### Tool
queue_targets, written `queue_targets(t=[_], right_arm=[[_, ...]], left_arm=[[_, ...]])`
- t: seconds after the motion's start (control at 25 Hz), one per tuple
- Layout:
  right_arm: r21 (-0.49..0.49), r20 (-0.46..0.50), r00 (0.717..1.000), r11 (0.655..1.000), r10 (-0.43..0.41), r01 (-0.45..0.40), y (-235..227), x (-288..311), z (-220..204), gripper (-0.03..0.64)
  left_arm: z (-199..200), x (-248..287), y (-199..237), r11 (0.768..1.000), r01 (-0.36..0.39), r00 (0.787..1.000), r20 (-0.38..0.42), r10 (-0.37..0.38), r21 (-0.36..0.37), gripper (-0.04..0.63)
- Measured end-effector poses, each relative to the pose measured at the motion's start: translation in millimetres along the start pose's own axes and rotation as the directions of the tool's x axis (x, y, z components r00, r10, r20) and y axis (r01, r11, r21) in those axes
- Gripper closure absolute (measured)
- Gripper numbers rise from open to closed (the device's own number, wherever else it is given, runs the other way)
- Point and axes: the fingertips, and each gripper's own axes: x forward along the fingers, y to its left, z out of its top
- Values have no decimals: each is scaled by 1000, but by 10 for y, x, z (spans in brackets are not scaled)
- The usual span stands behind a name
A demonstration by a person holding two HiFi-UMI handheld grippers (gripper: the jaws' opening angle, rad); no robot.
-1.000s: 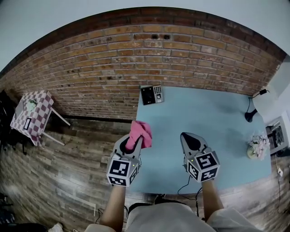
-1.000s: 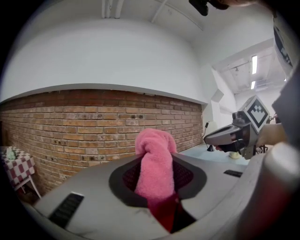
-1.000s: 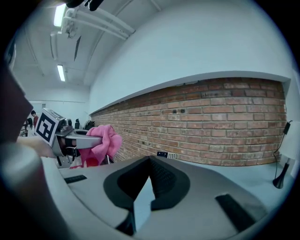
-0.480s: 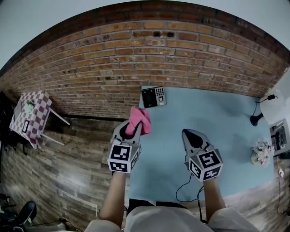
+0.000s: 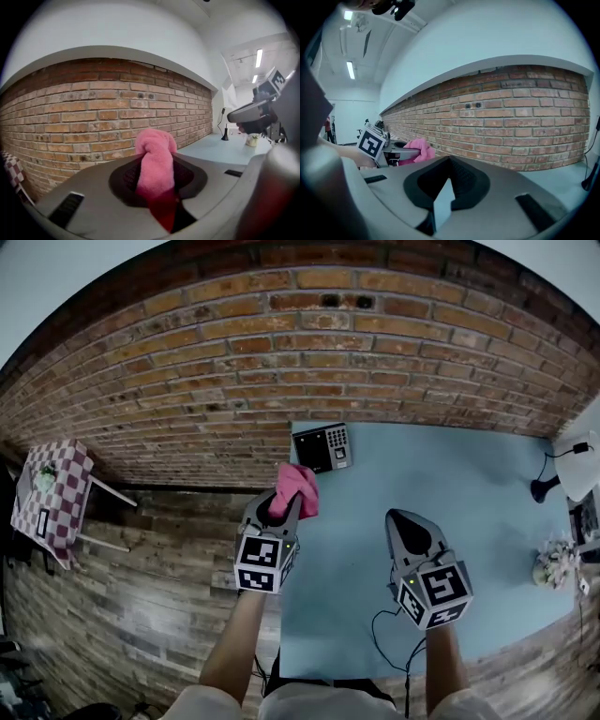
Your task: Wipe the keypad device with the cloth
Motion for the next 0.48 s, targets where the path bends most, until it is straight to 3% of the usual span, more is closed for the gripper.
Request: queue_targets(t=[0.48], right_arm=[[27, -70, 994, 996, -87, 89, -282, 441, -275, 612]], left_arm=[[-415, 1078, 528, 999, -39, 999, -22, 39, -2, 465]])
